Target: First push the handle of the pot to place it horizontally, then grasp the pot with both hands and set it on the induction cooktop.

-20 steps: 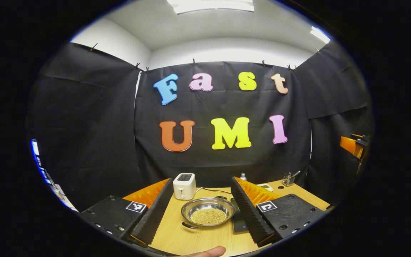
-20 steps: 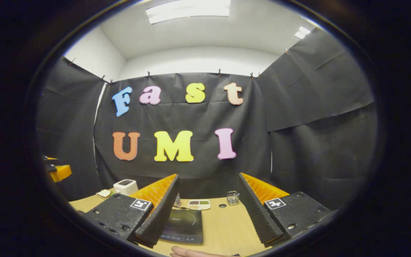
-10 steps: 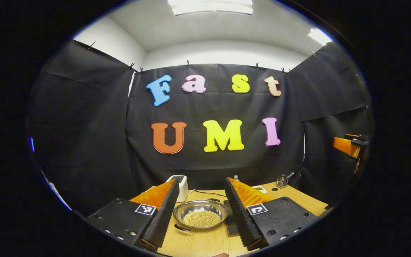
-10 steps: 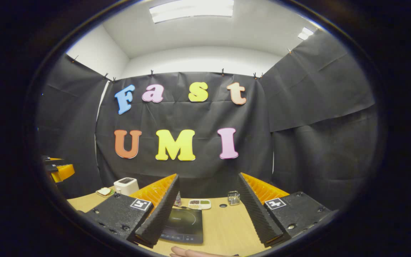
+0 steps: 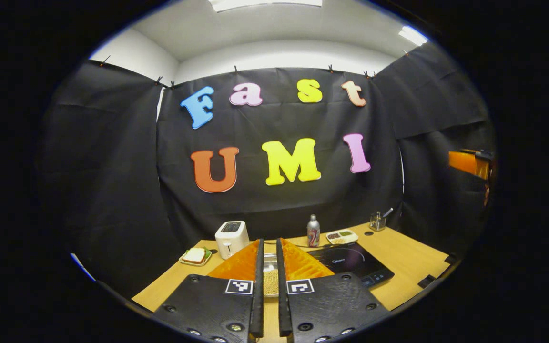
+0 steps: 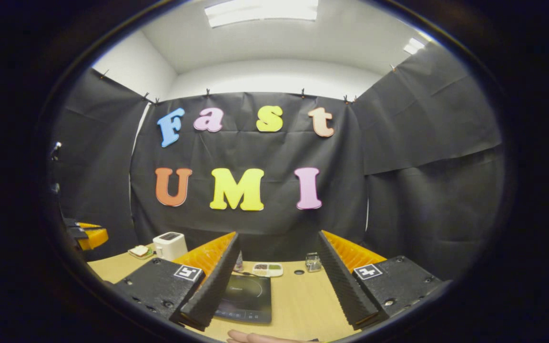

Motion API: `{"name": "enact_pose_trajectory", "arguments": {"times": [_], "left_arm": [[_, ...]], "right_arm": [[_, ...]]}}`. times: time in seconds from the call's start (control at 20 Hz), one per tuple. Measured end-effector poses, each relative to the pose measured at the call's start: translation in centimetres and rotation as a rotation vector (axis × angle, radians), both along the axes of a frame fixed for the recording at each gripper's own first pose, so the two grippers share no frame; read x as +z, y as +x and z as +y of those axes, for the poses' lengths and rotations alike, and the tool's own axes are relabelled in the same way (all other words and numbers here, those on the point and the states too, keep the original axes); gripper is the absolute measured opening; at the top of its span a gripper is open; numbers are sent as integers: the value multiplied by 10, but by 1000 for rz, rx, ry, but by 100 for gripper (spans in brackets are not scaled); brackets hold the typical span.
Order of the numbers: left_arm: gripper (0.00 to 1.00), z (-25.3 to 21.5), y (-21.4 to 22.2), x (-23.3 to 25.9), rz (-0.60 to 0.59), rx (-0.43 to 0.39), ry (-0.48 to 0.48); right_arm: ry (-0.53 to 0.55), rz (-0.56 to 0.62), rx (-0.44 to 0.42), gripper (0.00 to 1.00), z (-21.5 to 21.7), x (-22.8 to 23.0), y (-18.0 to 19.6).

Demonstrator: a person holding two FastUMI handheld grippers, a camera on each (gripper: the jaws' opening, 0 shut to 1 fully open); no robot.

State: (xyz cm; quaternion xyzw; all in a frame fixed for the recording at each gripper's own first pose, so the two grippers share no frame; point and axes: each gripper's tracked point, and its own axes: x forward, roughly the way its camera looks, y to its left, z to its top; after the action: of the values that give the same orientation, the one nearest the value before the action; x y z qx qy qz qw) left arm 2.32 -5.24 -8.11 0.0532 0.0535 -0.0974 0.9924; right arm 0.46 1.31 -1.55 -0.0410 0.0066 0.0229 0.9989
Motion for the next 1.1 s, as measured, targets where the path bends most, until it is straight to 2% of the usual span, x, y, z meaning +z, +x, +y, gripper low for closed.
{"name": "enact_pose_trajectory", "arguments": {"times": [0.05,0.15,0.2,0.25,0.45,0.5,0.55,0.6,0.7,1.1], "left_arm": [[0,-10,6,-8,24,-21,-3],[0,-5,18,-26,54,-2,29],[0,0,23,-40,89,6,36],[0,1,27,-55,125,3,32],[0,17,41,-108,265,39,43],[0,19,44,-122,299,42,37],[0,18,46,-134,325,36,26],[0,18,48,-145,351,29,13],[0,22,52,-165,399,39,1],[0,21,62,-230,553,42,-53]], "right_arm": [[0,6,7,96,2,0,-1],[-1,9,28,96,8,0,-5],[-4,4,31,100,9,1,-6],[-7,0,32,96,9,1,-7],[-6,21,47,96,14,-6,-8],[-2,28,52,100,16,-7,-9],[2,31,55,96,17,-7,-9],[2,32,58,100,19,-6,-8],[-1,32,59,96,20,-9,-9],[0,43,59,96,22,-18,-3]]}}
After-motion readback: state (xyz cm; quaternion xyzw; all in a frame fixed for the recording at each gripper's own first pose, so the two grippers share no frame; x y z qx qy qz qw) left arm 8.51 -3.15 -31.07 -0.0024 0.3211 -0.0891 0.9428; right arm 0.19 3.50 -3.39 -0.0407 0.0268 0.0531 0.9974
